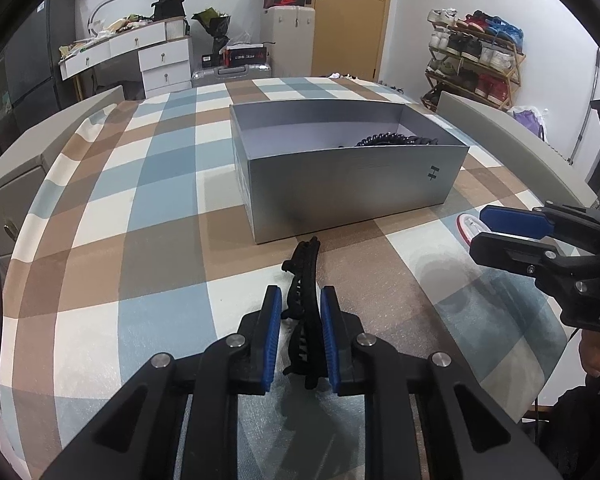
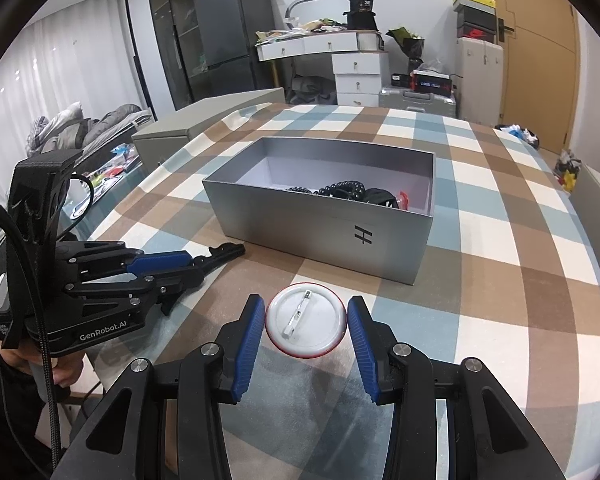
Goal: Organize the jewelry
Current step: 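Grasp the black headband with the left gripper while the right gripper holds the badge, then carry the badge and headband into the grey box and open both grippers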
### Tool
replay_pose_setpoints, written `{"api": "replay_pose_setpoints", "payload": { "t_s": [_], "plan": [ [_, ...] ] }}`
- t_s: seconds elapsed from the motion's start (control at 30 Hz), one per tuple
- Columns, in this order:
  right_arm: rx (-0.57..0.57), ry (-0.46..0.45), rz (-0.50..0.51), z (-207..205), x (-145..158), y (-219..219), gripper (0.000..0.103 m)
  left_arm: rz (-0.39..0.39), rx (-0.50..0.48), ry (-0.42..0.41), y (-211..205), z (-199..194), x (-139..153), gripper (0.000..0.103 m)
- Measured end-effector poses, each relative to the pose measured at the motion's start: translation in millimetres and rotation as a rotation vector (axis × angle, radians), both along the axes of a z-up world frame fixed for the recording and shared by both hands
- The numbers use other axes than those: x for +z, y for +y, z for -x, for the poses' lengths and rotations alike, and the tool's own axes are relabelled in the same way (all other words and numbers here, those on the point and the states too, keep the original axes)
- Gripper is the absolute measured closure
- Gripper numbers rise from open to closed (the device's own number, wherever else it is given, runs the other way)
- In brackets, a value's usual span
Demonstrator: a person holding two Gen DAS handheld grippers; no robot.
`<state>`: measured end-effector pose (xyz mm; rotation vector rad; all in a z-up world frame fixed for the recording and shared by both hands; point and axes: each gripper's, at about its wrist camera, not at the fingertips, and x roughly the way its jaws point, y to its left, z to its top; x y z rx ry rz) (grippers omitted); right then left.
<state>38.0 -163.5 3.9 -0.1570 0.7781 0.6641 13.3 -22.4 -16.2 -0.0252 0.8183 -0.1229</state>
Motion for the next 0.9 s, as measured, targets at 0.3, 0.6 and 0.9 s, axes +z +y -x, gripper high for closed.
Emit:
{"api": "replay_pose_setpoints", "payload": {
  "t_s": [0.3,0.6,0.9],
  "plan": [
    [-0.002,-0.014,-0.019,1.3,3.5,-1.1,0.061,-0.004,-0.021,-0.048,-3.9,4.3,8.5,0.089],
    [-0.001,-0.005,-0.014,1.1,1.1,-1.1,0.061,-0.05,-0.044,0.002,-10.7,-1.2,-4.1,0.089],
    [0.0,-0.004,-0.013,1.5,0.7,-1.7,0.061,-0.073,-0.026,0.002,-11.6,-2.7,-7.0,0.08]
  ]
}}
